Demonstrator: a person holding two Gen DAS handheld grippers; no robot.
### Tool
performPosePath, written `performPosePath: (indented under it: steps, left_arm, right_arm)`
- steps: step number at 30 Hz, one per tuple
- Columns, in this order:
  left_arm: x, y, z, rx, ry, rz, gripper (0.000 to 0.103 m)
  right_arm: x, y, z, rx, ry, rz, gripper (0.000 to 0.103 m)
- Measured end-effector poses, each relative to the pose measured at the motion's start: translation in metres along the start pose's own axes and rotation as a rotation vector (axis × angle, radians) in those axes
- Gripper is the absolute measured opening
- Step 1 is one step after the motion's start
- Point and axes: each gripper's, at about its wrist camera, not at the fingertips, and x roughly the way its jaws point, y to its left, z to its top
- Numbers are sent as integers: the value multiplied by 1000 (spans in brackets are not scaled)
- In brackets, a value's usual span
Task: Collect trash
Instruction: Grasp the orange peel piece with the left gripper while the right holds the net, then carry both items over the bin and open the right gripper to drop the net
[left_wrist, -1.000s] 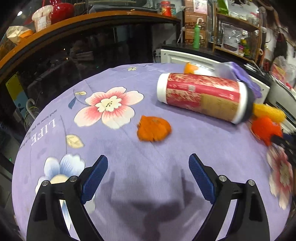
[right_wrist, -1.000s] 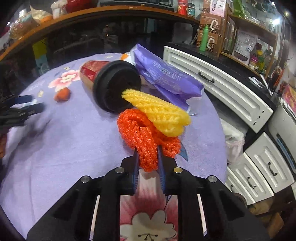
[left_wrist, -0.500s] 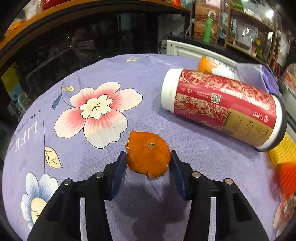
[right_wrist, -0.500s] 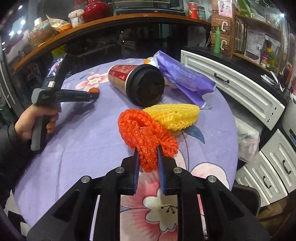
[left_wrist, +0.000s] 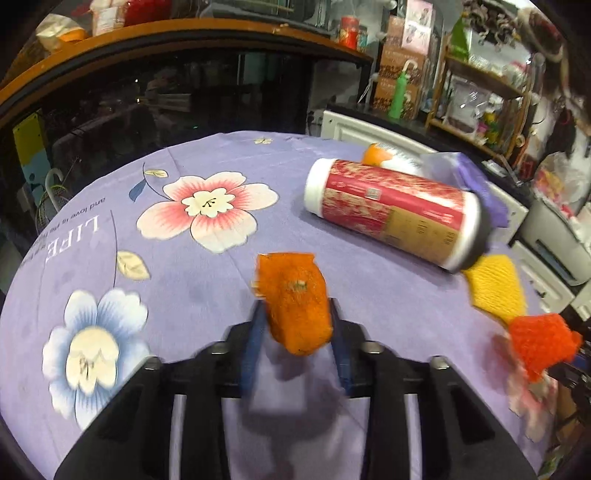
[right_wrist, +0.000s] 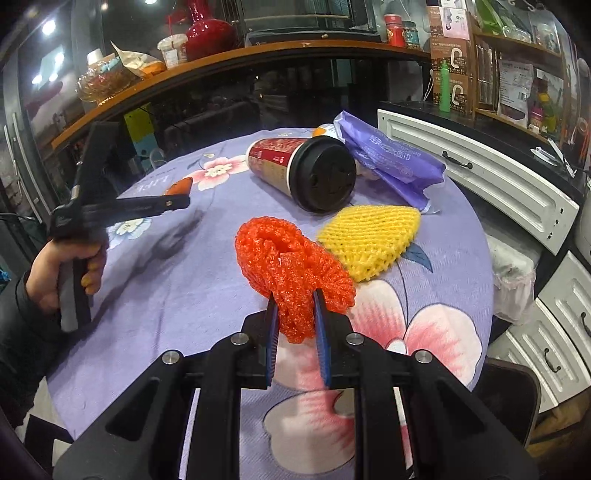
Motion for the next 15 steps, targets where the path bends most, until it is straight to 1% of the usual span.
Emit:
performPosePath:
  steps: [5,9,12,15]
  left_arm:
    - [-43,-18,-20,15,-77,-29,24]
    - [-65,-34,-35,20,-102,-71,23]
    - [-80,-55,-46,52,-121,-89,23]
    - [-91,-81,-59,90,-125,-137,23]
  right_arm:
    - [-15,4,-11,9,-14,12,18]
    - [-30,7,-23,17,-29,21,18]
    - [-44,6,-33,22,-38,21,18]
    - [-60,1,-44,33,-49,10,19]
